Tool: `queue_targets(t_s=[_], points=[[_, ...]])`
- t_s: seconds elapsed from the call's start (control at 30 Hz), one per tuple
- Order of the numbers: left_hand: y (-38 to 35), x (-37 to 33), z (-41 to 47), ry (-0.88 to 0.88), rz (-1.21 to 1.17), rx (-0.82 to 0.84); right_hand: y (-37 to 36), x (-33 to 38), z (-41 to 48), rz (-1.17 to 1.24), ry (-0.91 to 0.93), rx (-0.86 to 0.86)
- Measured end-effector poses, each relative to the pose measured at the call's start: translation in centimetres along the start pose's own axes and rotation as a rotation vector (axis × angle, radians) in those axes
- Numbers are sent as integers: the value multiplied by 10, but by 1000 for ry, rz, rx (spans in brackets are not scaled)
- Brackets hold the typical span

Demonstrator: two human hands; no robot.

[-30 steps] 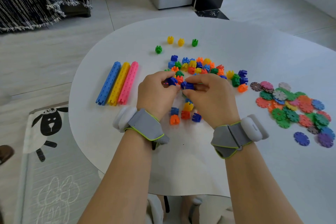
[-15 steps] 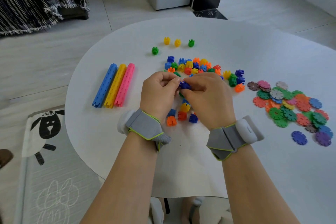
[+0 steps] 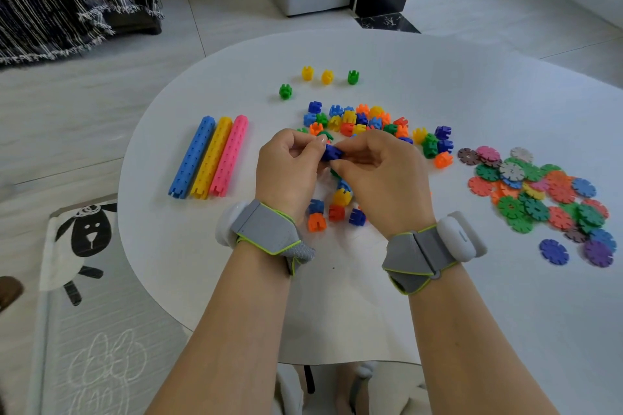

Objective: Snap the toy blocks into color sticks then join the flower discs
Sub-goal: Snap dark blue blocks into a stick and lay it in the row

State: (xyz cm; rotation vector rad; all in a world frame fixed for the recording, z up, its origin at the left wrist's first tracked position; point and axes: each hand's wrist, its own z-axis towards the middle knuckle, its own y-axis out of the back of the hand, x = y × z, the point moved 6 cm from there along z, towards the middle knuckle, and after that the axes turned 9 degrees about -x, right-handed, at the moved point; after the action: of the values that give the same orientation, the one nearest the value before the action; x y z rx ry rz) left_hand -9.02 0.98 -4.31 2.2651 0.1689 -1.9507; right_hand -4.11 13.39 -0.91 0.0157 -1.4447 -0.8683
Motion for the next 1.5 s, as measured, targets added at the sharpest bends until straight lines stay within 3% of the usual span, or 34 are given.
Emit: queue_targets(t_s=[0.47,1.13,1.5], points=[[2,-3,-4,109,-176,0,-1,2,-1,62,2,-20],[10,-7,-8,96,-166,-53,-7,1,-3,64,66,-45],[9,-3,-5,138,-210,-32,-7,0,-4,148,-4,-26]])
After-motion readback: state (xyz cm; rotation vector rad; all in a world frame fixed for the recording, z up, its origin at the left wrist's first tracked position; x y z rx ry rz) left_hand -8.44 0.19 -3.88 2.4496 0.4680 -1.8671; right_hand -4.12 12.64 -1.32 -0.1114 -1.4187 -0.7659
